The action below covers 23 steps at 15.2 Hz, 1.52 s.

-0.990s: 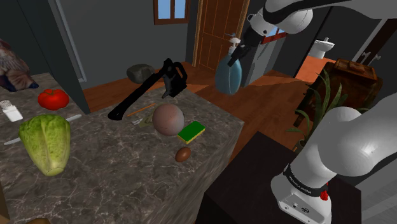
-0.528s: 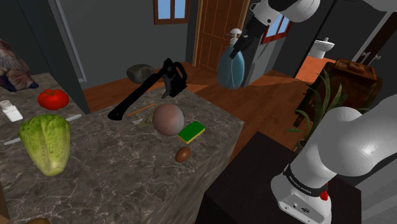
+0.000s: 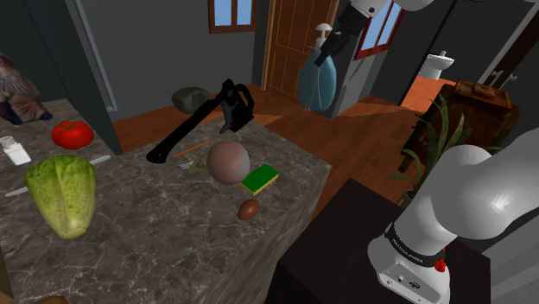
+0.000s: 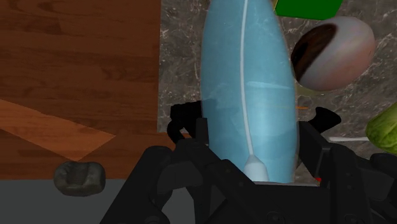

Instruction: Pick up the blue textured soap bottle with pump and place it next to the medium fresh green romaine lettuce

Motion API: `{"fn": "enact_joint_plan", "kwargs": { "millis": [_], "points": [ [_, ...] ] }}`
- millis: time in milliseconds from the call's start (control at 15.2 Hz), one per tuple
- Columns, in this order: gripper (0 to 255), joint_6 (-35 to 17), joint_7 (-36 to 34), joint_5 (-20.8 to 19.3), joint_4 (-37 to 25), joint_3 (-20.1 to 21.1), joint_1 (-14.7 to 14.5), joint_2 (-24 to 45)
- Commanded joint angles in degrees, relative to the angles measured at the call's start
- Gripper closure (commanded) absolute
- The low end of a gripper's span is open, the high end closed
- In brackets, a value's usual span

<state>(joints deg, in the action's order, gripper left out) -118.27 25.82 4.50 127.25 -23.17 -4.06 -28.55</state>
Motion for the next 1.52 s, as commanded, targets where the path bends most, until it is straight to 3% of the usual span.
{"fn": "enact_joint_plan", "kwargs": {
  "millis": [0,1056,1452],
  "points": [
    [255,1.58,-0.39,-0.05,-1.59,0.22,-0.04,-0.05],
    [255,13.38,-2.32,0.35,-15.8,0.74,-0.87,2.3],
    [255,10.18,-9.28,-0.01,-10.55,6.94,-1.74,-0.61]
  ]
}}
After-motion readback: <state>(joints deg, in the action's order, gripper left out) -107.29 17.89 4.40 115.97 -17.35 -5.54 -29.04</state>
